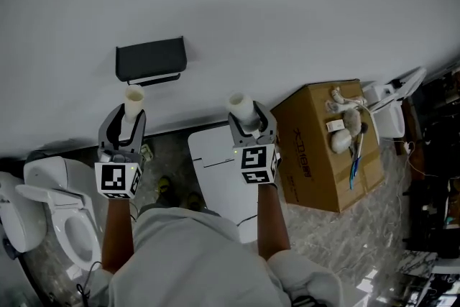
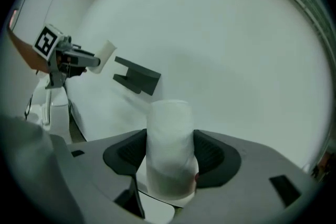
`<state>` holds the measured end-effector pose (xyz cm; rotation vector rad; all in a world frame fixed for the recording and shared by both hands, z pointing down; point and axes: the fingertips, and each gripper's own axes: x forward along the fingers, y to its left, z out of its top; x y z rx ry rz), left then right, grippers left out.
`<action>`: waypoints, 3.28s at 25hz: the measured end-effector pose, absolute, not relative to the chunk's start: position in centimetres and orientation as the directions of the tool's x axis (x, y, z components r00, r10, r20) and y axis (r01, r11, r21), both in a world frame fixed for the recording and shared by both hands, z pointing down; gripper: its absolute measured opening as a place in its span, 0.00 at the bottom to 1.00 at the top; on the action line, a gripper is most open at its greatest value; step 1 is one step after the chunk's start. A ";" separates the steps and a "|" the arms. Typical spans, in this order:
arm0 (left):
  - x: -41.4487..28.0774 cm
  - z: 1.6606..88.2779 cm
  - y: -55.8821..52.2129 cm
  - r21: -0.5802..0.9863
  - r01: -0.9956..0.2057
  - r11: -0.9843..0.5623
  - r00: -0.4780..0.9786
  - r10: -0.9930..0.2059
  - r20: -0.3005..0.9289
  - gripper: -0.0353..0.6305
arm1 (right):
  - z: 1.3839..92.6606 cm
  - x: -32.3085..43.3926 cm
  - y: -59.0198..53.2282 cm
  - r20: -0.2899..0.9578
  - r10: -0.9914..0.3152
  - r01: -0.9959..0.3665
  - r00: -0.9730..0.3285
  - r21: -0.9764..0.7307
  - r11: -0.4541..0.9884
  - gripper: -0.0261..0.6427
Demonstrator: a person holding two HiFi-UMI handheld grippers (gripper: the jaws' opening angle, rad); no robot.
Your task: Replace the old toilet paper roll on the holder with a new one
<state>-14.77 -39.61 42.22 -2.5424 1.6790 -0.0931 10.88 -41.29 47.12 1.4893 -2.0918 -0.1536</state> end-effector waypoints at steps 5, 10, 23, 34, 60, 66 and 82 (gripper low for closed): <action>-16.4 42.4 -39.6 -0.114 -0.927 -0.356 0.356 -0.934 0.023 0.35 | 48.0 9.1 -43.6 0.412 -0.886 -0.715 -0.215 0.551 0.430 0.46; -18.9 43.2 -39.5 -0.116 -0.944 -0.308 0.307 -0.951 0.028 0.35 | 48.8 6.8 -45.9 0.430 -0.871 -0.618 -0.237 0.625 0.477 0.46; -25.1 44.0 -38.3 -0.164 -0.962 -0.220 0.210 -0.975 0.075 0.35 | 50.1 -0.4 -50.0 0.445 -0.871 -0.261 -0.209 0.833 0.488 0.46; -29.2 44.6 -36.7 -0.168 -0.968 -0.185 0.179 -0.982 0.051 0.35 | 49.4 -6.4 -49.0 0.397 -0.882 -0.155 -0.252 0.883 0.442 0.46; -32.3 44.3 -35.3 -0.129 -0.987 -0.099 0.096 -0.995 0.023 0.35 | 48.7 -15.0 -47.7 0.357 -0.845 -0.036 -0.398 0.914 0.403 0.43; -33.8 43.7 -35.1 -0.106 -0.991 -0.080 0.079 -0.997 0.015 0.35 | 48.1 -16.0 -47.3 0.339 -0.848 -0.071 -0.408 0.914 0.400 0.44; -32.0 43.6 -37.1 -0.120 -0.979 -0.166 0.161 -0.986 0.050 0.35 | 48.2 -14.9 -45.4 0.358 -0.839 -0.142 -0.409 0.884 0.446 0.49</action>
